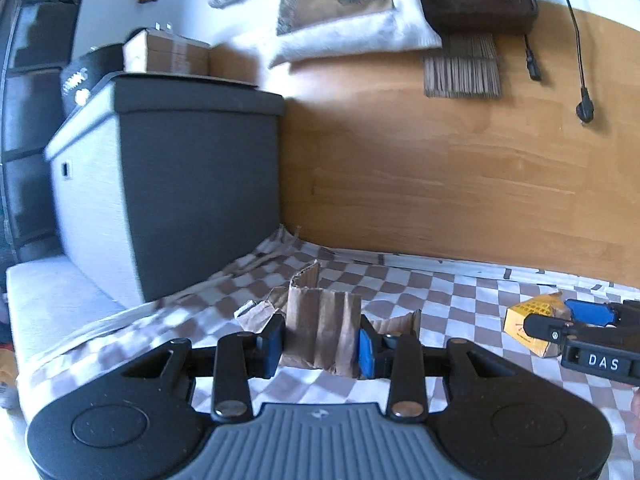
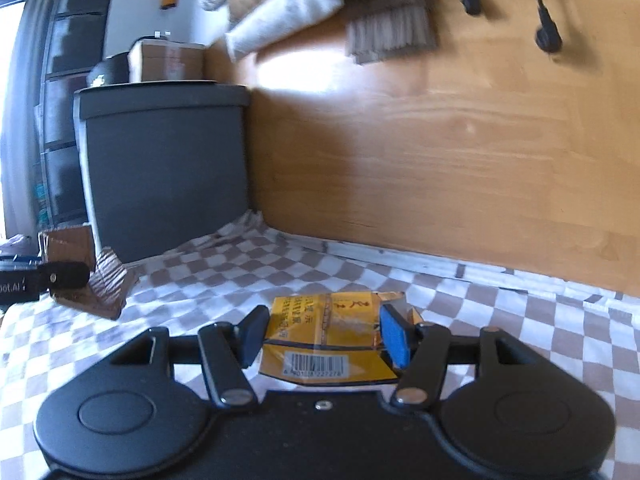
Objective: Collect trash
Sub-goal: 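Carry the yellow wrapper and paper bag over the wastebasket with both tools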
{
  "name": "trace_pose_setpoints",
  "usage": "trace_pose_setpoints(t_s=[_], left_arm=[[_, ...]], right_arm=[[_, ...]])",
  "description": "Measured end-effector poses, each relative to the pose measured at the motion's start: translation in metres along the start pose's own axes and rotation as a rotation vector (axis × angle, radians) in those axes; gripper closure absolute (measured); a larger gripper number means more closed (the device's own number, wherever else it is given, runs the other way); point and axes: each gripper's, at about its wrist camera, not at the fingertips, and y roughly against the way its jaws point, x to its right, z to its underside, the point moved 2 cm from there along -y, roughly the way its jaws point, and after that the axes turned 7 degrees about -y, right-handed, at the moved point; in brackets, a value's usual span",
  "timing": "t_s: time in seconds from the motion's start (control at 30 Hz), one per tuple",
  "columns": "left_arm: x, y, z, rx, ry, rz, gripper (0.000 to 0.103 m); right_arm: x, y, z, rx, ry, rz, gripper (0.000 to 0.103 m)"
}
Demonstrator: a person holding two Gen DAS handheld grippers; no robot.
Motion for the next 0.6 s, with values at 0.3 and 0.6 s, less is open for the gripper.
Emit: trace_pose_setpoints(t_s=[0.3, 0.6], left_arm=[[-0.015, 0.058, 0.008, -0.014, 0.017, -0.001, 0.064], [-0.024, 0.112, 0.027, -0.016, 0.069, -0.002, 0.064]], right_arm=[[-0.034, 0.044, 0.006, -0.023, 0.003, -0.027, 0.042], [-0.069, 0.095, 0.005, -0.052, 0.025, -0.078, 0.042]])
